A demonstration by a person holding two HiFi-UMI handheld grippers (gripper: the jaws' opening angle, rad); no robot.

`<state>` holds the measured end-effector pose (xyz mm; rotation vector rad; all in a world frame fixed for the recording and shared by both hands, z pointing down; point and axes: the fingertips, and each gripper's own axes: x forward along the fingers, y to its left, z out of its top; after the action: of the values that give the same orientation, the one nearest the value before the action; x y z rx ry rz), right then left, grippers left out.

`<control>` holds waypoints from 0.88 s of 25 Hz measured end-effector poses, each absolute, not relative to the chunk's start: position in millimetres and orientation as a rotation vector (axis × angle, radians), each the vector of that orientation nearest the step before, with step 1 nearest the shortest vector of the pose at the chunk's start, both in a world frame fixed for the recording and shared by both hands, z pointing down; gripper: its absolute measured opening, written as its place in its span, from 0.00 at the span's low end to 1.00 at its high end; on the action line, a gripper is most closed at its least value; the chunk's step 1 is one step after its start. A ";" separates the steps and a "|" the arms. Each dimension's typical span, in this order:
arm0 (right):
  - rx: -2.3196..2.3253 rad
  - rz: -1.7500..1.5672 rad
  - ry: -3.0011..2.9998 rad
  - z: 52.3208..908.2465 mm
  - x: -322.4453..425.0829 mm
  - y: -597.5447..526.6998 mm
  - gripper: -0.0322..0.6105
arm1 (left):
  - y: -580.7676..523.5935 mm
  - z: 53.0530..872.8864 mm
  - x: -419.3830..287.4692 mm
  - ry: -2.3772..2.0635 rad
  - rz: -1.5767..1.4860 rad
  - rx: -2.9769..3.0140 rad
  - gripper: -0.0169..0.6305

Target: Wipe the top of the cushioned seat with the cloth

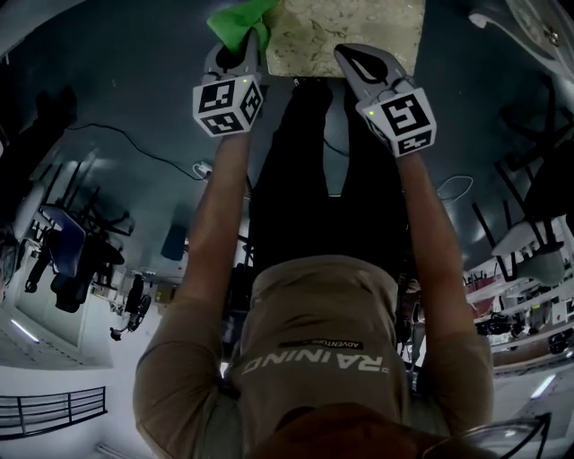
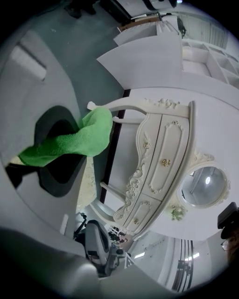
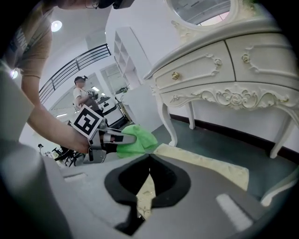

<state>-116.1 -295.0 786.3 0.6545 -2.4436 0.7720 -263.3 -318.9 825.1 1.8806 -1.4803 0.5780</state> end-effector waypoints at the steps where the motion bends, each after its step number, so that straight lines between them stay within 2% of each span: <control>1: 0.647 0.774 -2.438 788.9 -122.9 -292.6 0.05 | -315.4 829.4 -271.4 -1.483 0.581 1.871 0.10; 9: 0.602 0.795 -2.420 799.6 -162.8 -280.3 0.05 | -299.2 867.1 -306.4 -1.471 0.622 1.800 0.10; 15: 0.623 0.804 -2.423 802.6 -171.5 -275.5 0.05 | -288.6 893.4 -280.1 -1.399 0.633 1.789 0.10; 22: 0.679 0.810 -2.410 805.7 -137.3 -275.0 0.05 | -288.9 896.4 -231.1 -1.352 0.655 1.810 0.10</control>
<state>-137.3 -275.0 805.7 0.6792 -2.4096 0.8096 -231.1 -288.9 896.4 1.8098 -1.3519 0.6545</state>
